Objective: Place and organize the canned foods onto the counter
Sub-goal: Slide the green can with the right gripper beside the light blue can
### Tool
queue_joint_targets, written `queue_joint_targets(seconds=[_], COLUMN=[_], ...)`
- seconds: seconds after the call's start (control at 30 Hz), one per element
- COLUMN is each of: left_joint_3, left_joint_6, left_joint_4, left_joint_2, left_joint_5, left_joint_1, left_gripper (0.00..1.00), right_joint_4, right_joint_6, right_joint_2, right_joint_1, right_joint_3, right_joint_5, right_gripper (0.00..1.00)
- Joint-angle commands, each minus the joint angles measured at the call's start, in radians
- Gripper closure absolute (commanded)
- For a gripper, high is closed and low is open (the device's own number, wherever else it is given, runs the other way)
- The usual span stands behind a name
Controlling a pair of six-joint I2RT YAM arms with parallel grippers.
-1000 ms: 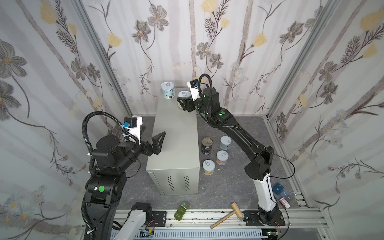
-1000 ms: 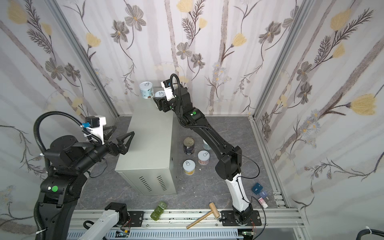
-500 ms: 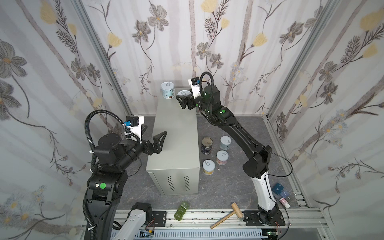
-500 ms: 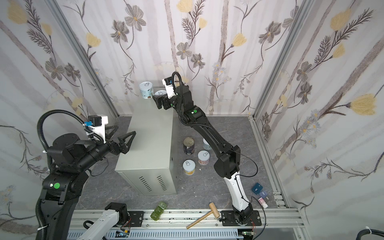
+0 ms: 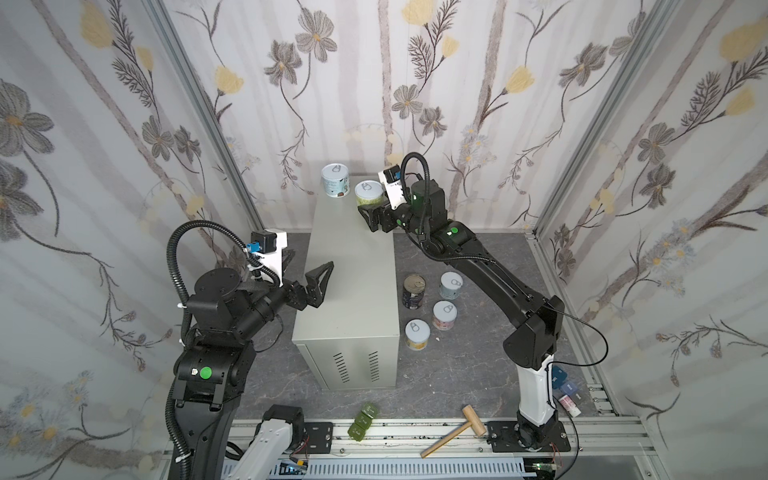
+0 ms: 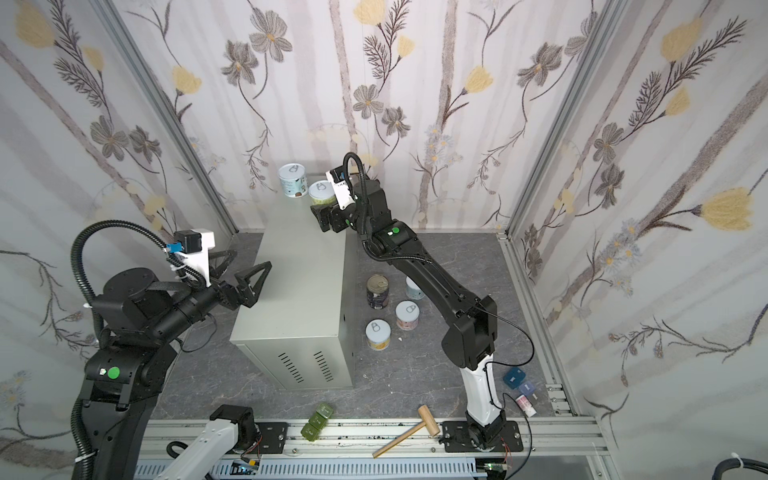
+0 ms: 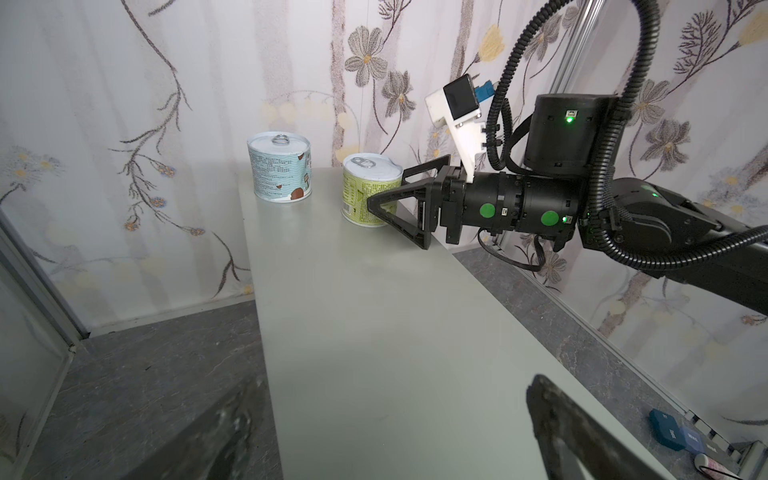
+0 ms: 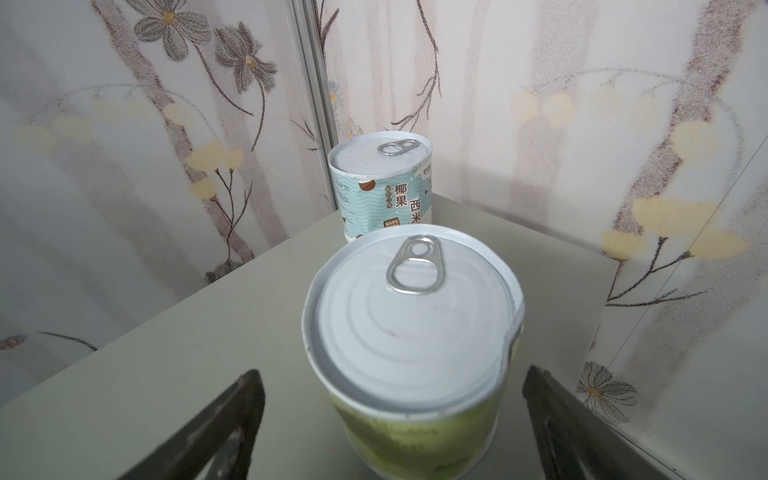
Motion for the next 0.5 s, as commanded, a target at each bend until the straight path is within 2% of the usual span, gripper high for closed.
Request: queue_joint_targets(seconds=[0.0,0.17,0.47], left_joint_3=[-0.005,-0.015,-0.018], left_joint_6=[-0.013,-0.011,-0.007], left_joint_4=[0.038,0.032,0.010], left_joint_2=[-0.005,-0.019,-0.044], left_joint_5=[0.020,0.015,0.006], left_joint_1=[0.001,0.001,0.001], left_gripper=[0.00,0.00,0.00], right_joint_4=[0.039,0.057,0.067], right_joint_6=[0.005,0.015,0.018], right_joint_2=[0.002,0.028,0.107], right_joint_1=[0.001,0.002,-0.001], right_joint_3=[0.000,0.014,0.090], right_joint_5=[0.051,0.079,0.136], right_gripper=[0.09,0.16,0.21])
